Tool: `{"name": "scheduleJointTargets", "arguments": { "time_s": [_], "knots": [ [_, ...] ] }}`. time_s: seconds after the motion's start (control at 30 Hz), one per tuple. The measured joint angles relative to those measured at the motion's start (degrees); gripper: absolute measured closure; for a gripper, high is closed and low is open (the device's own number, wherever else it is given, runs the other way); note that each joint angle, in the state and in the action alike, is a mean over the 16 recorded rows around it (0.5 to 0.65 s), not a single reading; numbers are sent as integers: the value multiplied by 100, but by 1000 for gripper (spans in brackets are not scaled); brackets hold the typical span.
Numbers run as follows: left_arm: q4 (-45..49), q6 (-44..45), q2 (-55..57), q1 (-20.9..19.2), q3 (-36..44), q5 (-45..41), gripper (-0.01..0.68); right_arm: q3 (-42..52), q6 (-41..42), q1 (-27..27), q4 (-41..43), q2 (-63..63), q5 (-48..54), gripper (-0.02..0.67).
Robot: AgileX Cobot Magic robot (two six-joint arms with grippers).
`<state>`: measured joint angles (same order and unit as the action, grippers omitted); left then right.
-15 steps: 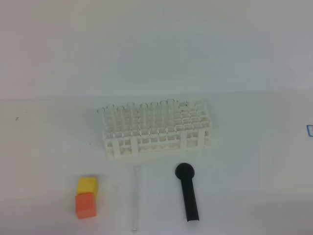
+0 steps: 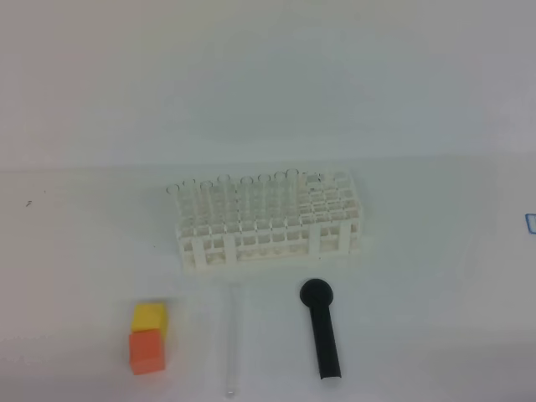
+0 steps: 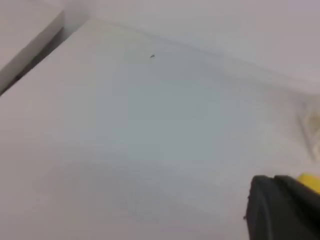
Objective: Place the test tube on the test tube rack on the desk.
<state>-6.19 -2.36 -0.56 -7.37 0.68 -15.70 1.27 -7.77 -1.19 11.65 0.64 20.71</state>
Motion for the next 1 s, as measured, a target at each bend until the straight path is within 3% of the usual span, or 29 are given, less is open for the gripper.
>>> {"name": "scheduleJointTargets", "arguments": {
  "time_s": [0.67,1.0],
  "knots": [
    [-3634,-1191,40,-4,-58,1128,673,0,0,0,0,0,0,650],
    [-3965,337,237,3,-636,609,673,0,0,0,0,0,0,650]
  ]
}}
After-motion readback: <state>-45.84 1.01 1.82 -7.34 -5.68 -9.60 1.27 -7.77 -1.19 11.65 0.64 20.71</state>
